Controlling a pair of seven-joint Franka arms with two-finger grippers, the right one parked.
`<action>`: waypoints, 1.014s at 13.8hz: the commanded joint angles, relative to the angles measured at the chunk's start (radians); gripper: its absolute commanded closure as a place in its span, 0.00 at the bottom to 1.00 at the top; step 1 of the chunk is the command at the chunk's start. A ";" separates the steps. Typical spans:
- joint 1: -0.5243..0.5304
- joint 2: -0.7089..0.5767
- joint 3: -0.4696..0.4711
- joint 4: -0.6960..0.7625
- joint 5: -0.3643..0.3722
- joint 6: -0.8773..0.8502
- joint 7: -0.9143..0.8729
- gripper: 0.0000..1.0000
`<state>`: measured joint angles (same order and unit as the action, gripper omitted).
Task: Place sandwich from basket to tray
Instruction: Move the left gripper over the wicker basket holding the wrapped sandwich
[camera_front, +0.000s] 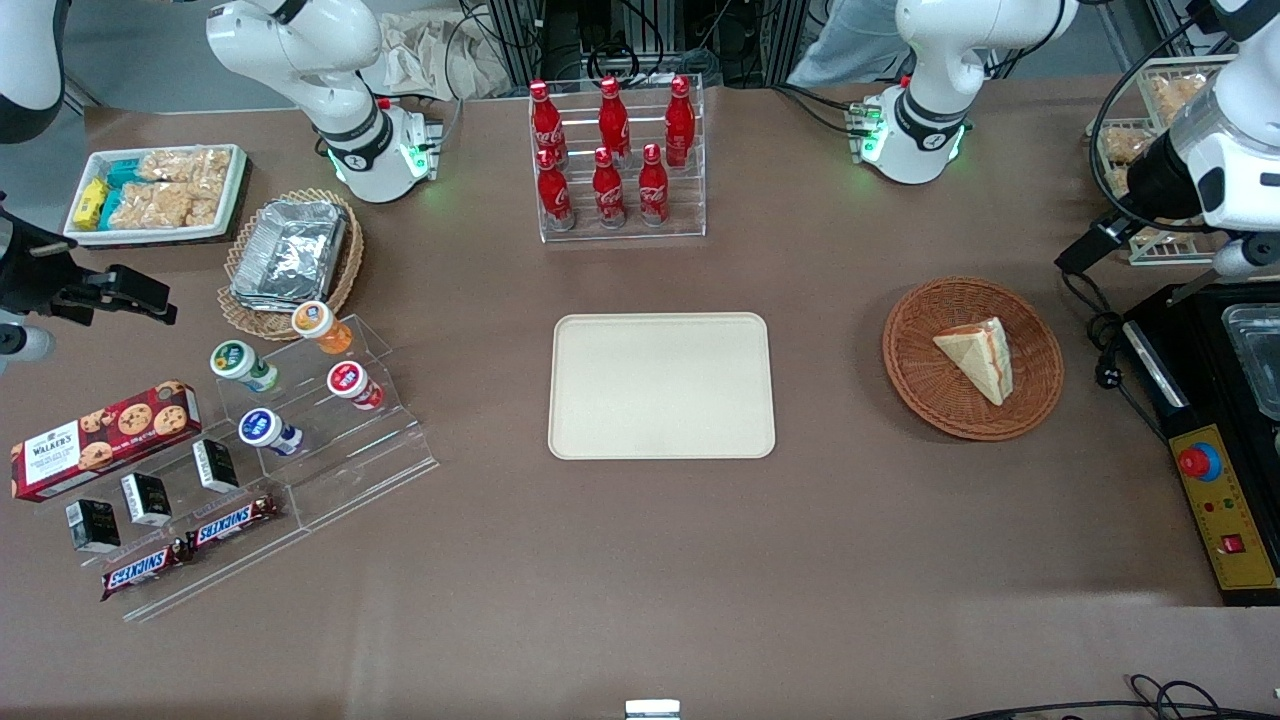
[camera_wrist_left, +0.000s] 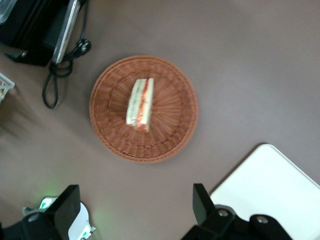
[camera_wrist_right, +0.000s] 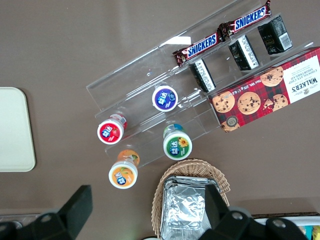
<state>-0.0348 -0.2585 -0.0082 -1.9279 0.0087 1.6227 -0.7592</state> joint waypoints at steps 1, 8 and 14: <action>0.071 -0.184 -0.006 -0.253 -0.004 0.109 -0.037 0.00; 0.096 -0.199 -0.007 -0.359 -0.003 0.170 -0.091 0.00; 0.096 -0.168 -0.006 -0.615 0.013 0.472 -0.121 0.00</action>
<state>0.0499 -0.4238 -0.0040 -2.4586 0.0096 2.0007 -0.8648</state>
